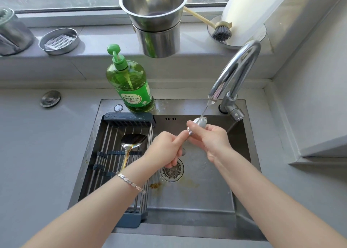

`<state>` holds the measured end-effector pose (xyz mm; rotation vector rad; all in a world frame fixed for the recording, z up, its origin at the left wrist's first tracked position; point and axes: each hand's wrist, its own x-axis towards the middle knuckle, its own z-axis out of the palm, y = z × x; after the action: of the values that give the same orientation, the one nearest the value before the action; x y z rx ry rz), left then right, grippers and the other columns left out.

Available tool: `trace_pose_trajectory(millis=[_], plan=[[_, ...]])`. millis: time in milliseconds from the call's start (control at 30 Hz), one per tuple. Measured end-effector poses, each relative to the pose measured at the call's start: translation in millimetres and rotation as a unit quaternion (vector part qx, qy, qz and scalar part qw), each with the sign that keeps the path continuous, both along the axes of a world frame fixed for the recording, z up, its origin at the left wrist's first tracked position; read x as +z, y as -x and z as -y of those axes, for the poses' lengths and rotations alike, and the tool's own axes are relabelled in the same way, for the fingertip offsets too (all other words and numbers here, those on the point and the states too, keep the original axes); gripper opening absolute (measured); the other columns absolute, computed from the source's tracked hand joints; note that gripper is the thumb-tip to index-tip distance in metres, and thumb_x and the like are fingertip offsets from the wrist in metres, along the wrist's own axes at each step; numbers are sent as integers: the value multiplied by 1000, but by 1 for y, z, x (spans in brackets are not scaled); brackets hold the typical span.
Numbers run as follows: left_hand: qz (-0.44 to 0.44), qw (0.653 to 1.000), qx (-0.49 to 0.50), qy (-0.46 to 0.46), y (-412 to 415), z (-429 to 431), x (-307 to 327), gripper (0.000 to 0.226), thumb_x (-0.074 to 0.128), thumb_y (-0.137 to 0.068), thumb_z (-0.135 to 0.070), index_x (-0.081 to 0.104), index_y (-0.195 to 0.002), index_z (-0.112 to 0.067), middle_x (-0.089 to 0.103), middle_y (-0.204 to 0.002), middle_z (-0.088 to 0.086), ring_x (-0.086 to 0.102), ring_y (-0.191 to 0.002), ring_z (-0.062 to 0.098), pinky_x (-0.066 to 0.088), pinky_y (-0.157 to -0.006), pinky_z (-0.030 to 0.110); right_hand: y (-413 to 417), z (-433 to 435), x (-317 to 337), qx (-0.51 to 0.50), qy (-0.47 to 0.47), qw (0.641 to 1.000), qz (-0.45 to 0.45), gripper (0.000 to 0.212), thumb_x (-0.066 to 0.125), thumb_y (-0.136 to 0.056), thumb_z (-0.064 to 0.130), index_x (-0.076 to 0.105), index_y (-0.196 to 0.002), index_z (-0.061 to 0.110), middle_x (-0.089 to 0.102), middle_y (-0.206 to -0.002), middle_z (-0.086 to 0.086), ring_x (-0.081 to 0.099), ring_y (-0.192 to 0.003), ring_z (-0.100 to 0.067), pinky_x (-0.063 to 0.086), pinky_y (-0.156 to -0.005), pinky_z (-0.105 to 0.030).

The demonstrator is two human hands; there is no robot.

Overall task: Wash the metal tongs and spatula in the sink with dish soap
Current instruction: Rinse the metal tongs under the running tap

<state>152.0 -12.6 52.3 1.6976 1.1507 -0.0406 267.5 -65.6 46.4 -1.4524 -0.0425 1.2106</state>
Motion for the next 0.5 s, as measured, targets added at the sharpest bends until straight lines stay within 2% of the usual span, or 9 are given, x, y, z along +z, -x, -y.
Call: trace_pose_trajectory(millis=[100,200,300,367,433,500], plan=[[0,1000,1,-31,14,6,0,59,37,-94,-50,48,-49,-13,45,-29,-2,37,-23,10,36,-37,14,3,-2,0,36,48,995,83,33,64,-85,35,64,-70,6,66,-60,-5,62,-44,-8,53,-45,-18],[1,999,12,-51,22,10,-2,58,39,-94,-50,49,-51,-13,45,-30,-2,37,-24,11,39,-38,17,3,-7,0,52,57,991,106,44,49,-93,41,63,-72,5,66,-63,-10,63,-49,-15,54,-45,-21],[2,999,15,-52,27,10,-4,53,41,-94,-47,53,-57,-11,49,-34,-2,38,-24,10,40,-40,20,9,-6,-4,56,37,994,88,33,50,-95,31,62,-73,9,65,-61,-6,64,-51,-13,56,-52,-24],[21,998,20,-50,31,9,-7,39,49,-91,-45,57,-73,-12,56,-47,-1,42,-29,9,39,-39,19,11,-2,-4,78,17,994,76,20,60,-90,20,65,-76,8,66,-64,-6,64,-55,-14,57,-57,-24],[41,997,5,-65,36,8,-9,22,63,-84,-39,57,-88,-18,59,-64,-1,50,-46,8,42,-48,20,7,2,0,72,22,994,80,14,68,-83,16,67,-74,6,66,-67,-7,64,-52,-12,56,-52,-20],[30,992,-44,-111,41,9,-12,16,66,-84,-31,58,-92,-20,57,-72,-2,49,-61,9,41,-58,21,-3,4,1,40,56,991,117,19,69,-83,22,66,-75,5,66,-68,-6,63,-46,-8,50,-43,-15]])
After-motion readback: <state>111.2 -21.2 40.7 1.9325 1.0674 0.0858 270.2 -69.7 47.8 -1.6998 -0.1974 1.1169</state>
